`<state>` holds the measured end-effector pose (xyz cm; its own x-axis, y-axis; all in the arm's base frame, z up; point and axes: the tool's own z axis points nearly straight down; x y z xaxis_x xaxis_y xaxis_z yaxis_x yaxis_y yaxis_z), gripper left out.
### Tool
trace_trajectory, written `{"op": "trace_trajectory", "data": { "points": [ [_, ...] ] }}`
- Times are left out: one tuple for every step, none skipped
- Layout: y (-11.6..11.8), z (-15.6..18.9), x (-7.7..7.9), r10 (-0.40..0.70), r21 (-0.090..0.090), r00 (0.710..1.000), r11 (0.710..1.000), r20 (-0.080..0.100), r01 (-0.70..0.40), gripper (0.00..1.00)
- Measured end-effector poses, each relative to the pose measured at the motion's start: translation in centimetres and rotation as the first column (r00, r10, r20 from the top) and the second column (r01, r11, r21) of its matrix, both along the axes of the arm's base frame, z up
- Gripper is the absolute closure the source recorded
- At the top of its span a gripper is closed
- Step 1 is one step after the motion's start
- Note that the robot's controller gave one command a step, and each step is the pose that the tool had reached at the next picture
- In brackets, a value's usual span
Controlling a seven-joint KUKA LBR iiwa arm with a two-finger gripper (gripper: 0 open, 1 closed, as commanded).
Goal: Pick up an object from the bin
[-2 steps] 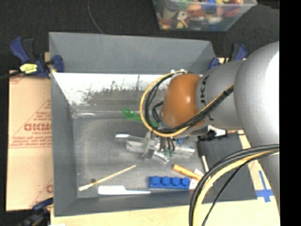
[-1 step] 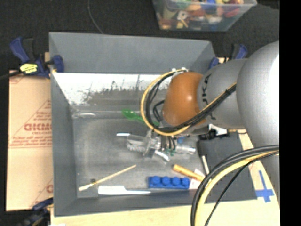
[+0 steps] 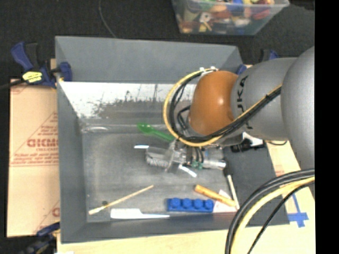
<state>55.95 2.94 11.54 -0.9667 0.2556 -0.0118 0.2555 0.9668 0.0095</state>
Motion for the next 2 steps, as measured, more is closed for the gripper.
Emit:
{"op": "trace_trajectory", "data": {
  "points": [
    [-0.02,3.49,0.31,0.001,0.000,1.000,1.000,0.012,-0.001,1.00],
    [-0.06,3.99,0.26,0.001,0.001,1.000,1.000,0.011,-0.001,1.00]
  ]
}}
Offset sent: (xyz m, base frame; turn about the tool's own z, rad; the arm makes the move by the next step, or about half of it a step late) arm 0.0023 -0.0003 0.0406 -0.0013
